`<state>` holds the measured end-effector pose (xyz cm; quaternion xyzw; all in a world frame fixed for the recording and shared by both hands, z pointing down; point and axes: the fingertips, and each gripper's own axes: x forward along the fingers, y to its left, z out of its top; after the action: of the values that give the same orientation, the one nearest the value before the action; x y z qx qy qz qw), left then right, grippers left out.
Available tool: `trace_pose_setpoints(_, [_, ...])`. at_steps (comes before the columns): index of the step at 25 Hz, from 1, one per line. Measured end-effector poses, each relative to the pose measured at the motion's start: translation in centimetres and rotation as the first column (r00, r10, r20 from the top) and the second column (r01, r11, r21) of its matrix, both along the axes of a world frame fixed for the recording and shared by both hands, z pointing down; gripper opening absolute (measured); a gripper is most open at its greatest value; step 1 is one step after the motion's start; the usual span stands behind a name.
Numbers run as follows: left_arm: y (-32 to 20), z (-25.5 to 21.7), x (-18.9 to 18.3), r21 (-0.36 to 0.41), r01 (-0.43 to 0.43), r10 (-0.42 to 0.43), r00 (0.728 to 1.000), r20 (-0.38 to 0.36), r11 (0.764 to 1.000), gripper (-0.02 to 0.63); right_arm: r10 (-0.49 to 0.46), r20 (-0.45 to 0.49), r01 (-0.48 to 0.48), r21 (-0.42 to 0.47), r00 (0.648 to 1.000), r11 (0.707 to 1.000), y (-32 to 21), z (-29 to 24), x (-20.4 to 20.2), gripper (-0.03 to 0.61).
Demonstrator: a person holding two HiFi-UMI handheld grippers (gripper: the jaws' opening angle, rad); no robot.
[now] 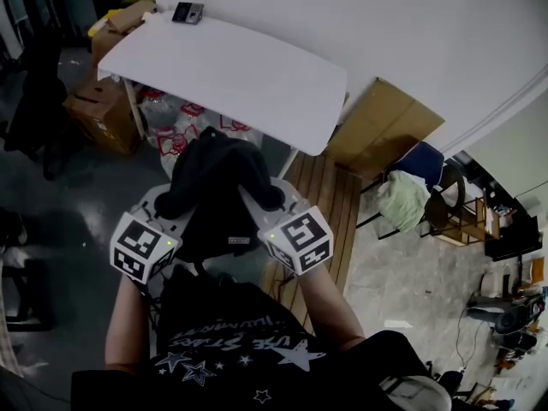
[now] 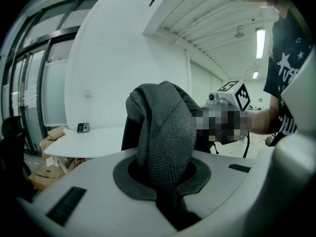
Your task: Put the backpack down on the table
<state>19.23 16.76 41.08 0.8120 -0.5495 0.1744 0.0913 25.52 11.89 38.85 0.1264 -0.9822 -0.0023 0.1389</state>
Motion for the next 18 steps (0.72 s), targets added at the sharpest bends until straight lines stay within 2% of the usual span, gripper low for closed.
trace_pose_setpoints(7, [0.6,0.5,-0.2,-0.012,0.021,-0.021,1.000,-0.014,1.000,0.054,-0.035,-0.017,0.035,0.001,0.999,0.999,0.5,0.4,-0.4,0.025])
trace_pose_setpoints(18, [-2.9,0.5,-2.6,-0.002,-0.040,0.040,0.999,-0.015,0.999,0.054,0.030,-0.017,-0.030,0.011,0.999,0.999,-2.7,0.3,-2.5,0.026])
